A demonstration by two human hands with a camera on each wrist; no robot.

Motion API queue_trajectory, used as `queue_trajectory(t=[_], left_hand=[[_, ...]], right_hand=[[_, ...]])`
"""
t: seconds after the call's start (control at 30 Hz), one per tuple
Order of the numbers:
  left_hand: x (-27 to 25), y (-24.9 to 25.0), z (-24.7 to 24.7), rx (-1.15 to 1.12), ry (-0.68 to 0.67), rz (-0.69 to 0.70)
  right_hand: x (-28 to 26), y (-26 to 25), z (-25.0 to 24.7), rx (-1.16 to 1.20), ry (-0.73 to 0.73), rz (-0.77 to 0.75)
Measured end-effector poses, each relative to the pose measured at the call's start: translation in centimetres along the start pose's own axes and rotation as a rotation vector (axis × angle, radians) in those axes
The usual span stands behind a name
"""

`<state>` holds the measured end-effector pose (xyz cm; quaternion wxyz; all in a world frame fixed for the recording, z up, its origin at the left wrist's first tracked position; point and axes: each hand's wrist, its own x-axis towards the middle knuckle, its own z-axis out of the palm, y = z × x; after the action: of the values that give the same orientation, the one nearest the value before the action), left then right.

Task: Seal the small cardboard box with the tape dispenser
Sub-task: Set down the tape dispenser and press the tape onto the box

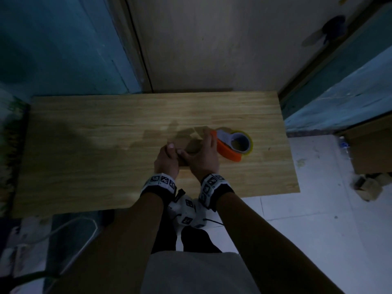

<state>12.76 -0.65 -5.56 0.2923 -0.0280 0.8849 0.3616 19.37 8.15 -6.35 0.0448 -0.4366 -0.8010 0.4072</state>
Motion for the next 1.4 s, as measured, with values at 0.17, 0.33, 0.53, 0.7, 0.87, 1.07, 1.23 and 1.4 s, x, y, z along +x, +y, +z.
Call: queue_trajectory(t=[0.17, 0.33, 0.53, 0.7, 0.87, 1.07, 1.23, 1.4], left_hand=[[0.0, -0.3, -0.3, 0.032, -0.022, 0.048], [0.6, -1.6, -0.4, -0.03, -0.082, 0.099], [1.6, -2.3, -0.2, -0.272, -0.279, 0.094], [2.2, -2.7, -0.1, -0.239, -0.324, 0.106], [2.4, -2.7, -0.1, -0.269, -0.329, 0.114], [2.8, -3.0, -0.1, -0.313, -0.388, 0.071], [2.4, -2.4, -0.8, -0.264, -0.449, 0.026], [2.4, -2.3, -1.1, -0.167, -0.434, 0.05]], right_hand=[[0.5, 1.5, -1.0, 0.34, -0.045, 0.07], [0.4, 3.1, -2.3, 0.693, -0.266, 0.183], [0.6, 3.2, -2.8, 0.683, -0.364, 0.195], [0.6, 3.8, -3.1, 0.702, -0.385, 0.154], [0.8, 3.8, -2.5, 0.687, -0.367, 0.164], [1.0, 3.5, -2.4, 0.645, -0.37, 0.213], [1.0, 3.3, -2.5, 0.611, -0.358, 0.22], [0.7, 2.9, -2.5, 0.545, -0.332, 0.176]])
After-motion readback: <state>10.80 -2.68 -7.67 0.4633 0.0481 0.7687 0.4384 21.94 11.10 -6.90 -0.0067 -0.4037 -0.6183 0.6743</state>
